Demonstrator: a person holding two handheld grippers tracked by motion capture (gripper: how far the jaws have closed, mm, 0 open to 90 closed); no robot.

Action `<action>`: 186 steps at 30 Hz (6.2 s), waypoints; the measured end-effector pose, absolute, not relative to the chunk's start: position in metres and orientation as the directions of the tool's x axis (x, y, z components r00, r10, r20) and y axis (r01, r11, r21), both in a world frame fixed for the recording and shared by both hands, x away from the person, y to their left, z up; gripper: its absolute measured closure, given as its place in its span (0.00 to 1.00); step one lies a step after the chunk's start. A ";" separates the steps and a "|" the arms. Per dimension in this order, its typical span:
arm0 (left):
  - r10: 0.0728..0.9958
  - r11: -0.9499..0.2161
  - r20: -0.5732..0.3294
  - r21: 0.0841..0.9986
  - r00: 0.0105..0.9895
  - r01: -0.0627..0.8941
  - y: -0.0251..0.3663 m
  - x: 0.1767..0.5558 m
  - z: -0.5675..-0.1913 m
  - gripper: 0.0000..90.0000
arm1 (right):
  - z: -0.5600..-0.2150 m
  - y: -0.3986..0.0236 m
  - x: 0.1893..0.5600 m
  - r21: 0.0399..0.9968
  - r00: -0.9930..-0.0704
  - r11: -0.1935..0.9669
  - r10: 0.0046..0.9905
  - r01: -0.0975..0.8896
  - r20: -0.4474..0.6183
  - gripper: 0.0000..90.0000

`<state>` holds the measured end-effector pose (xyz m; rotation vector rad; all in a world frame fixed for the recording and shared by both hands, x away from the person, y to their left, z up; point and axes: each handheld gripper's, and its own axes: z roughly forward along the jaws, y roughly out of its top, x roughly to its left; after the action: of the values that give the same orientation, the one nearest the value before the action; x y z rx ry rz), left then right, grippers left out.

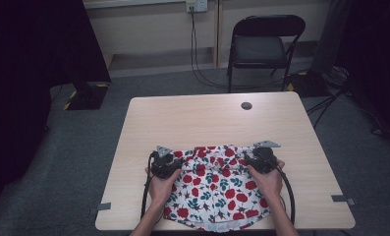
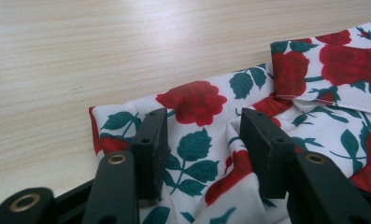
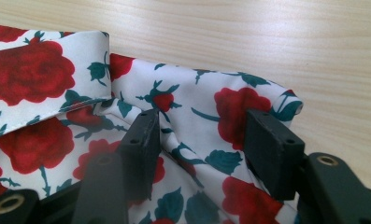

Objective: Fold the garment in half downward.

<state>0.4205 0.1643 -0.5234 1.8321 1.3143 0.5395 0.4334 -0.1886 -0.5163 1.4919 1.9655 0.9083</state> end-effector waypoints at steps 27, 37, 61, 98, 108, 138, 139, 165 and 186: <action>0.869 -0.127 -0.228 0.754 0.438 0.644 0.117 0.465 -0.470 0.53 | -0.468 -0.144 0.469 0.751 -0.369 0.148 0.920 0.643 0.135 0.52; 0.883 -0.116 -0.245 0.712 0.401 0.692 0.107 0.478 -0.493 0.53 | -0.486 -0.132 0.488 0.702 -0.357 0.157 0.923 0.695 0.146 0.55; 0.856 -0.203 -0.205 0.711 0.474 0.674 0.101 0.459 -0.496 0.84 | -0.494 -0.137 0.474 0.705 -0.413 0.189 0.897 0.684 0.161 0.89; 0.782 -0.250 -0.174 0.791 0.598 0.558 0.117 0.409 -0.483 0.97 | -0.473 -0.146 0.423 0.787 -0.512 0.224 0.849 0.574 0.132 0.97; 0.747 -0.298 -0.147 0.797 0.648 0.525 0.116 0.390 -0.483 0.97 | -0.477 -0.151 0.402 0.793 -0.542 0.231 0.828 0.564 0.145 0.97; 0.676 -0.360 -0.131 0.800 0.725 0.481 0.118 0.350 -0.491 0.96 | -0.482 -0.162 0.349 0.812 -0.618 0.247 0.768 0.529 0.169 0.96; 0.673 -0.362 -0.130 0.800 0.728 0.479 0.119 0.348 -0.491 0.96 | -0.483 -0.162 0.348 0.814 -0.622 0.248 0.765 0.526 0.168 0.96; 0.640 -0.380 -0.139 0.798 0.755 0.469 0.129 0.309 -0.501 0.95 | -0.498 -0.164 0.297 0.817 -0.663 0.310 0.740 0.486 0.113 0.97; 0.683 -0.236 -0.235 0.825 0.691 0.513 0.142 0.311 -0.498 0.65 | -0.487 -0.169 0.291 0.851 -0.674 0.225 0.715 0.475 0.187 0.74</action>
<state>0.3109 0.1415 -0.4978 1.9015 0.9321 0.2127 0.2912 -0.1693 -0.4875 1.1224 2.2550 1.4280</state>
